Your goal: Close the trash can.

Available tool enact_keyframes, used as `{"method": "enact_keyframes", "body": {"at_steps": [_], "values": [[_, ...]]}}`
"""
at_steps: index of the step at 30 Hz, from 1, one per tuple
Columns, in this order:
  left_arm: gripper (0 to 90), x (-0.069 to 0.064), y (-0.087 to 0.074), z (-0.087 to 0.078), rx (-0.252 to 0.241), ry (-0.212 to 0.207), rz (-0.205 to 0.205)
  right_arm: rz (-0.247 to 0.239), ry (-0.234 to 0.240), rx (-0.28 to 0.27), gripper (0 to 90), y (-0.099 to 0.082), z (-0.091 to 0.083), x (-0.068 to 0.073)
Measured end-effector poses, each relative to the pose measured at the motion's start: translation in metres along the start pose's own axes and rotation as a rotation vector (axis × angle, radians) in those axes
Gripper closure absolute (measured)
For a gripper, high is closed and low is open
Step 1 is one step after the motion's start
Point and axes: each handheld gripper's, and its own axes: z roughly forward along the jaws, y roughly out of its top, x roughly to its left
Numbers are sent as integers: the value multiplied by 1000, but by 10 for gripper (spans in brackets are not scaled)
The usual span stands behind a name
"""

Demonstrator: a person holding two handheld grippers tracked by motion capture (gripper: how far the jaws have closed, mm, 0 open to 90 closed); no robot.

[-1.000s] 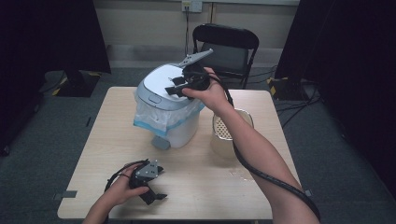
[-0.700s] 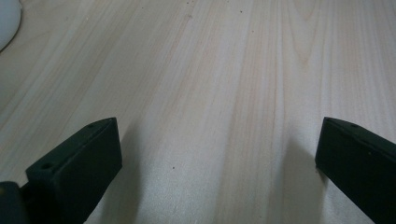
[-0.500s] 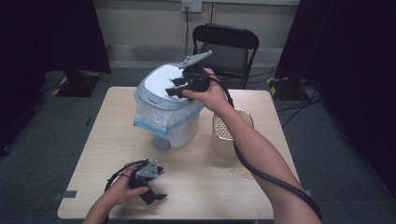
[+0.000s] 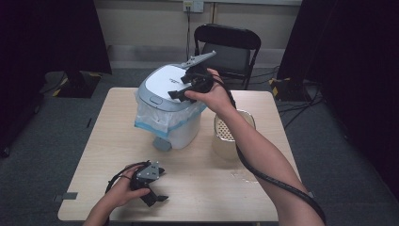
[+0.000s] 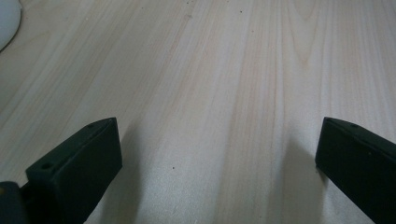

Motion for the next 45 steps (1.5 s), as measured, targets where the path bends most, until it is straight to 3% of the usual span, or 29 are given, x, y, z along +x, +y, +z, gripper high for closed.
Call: {"method": "enact_keyframes", "body": {"at_steps": [3,8,23,34,45], "values": [[0,0,0,0,3,0,1,10,-12,-1,176,-2,-3,-2],[0,0,0,-1,6,2,1,32,12,-16,147,-4,-10,-2],[0,0,0,0,-1,2,-3,-8,35,3,144,-15,-37,16],[0,0,0,0,0,2,-2,1,62,-4,143,-27,-55,24],[0,-1,0,0,-6,4,-4,-36,84,20,144,-50,-65,37]]}}
